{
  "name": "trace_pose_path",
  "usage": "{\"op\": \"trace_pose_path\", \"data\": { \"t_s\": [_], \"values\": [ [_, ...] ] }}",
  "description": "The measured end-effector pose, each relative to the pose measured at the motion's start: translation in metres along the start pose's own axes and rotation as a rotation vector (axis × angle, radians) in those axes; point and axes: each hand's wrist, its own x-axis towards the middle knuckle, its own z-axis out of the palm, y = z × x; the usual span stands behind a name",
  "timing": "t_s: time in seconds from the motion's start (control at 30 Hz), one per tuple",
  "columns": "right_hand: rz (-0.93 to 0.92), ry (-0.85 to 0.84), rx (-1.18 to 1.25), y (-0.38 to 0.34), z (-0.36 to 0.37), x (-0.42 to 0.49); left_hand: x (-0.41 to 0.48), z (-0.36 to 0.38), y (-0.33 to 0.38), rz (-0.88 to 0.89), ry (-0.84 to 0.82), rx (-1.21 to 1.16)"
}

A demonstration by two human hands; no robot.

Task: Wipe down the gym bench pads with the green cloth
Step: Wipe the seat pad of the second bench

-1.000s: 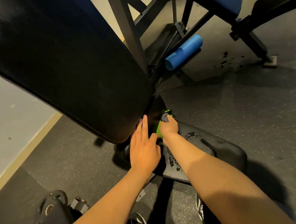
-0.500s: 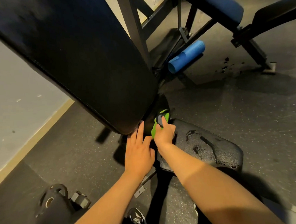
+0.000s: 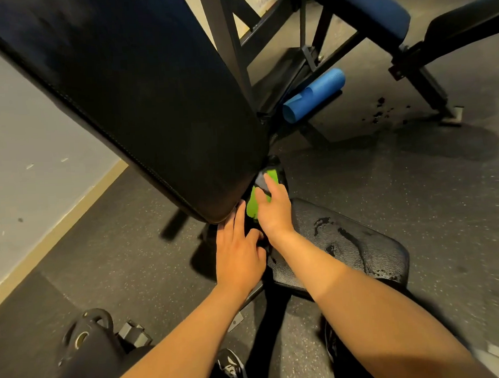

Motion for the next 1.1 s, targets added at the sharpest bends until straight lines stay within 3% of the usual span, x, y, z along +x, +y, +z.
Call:
{"op": "trace_pose_path", "data": {
  "t_s": [0.1,0.4,0.63,0.8,1.1],
  "values": [
    [-0.135,-0.037,-0.033,-0.008,-0.001,-0.004,0.000,0.001,-0.001,-0.004,-0.009,-0.008],
    [-0.115,-0.168,0.016,0.010,-0.003,-0.027,0.000,0.000,-0.003,-0.007,-0.028,-0.020],
    [-0.066,0.000,0.021,0.015,0.006,-0.020,0.000,0.004,-0.005,-0.004,-0.001,-0.010],
    [0.197,0.154,0.119,0.042,0.008,-0.005,-0.002,0.006,-0.006,-0.004,-0.003,-0.035],
    [0.495,0.076,0.062,0.069,0.004,0.006,-0.002,0.007,-0.015,0.084,-0.013,-0.048]
  ]
}}
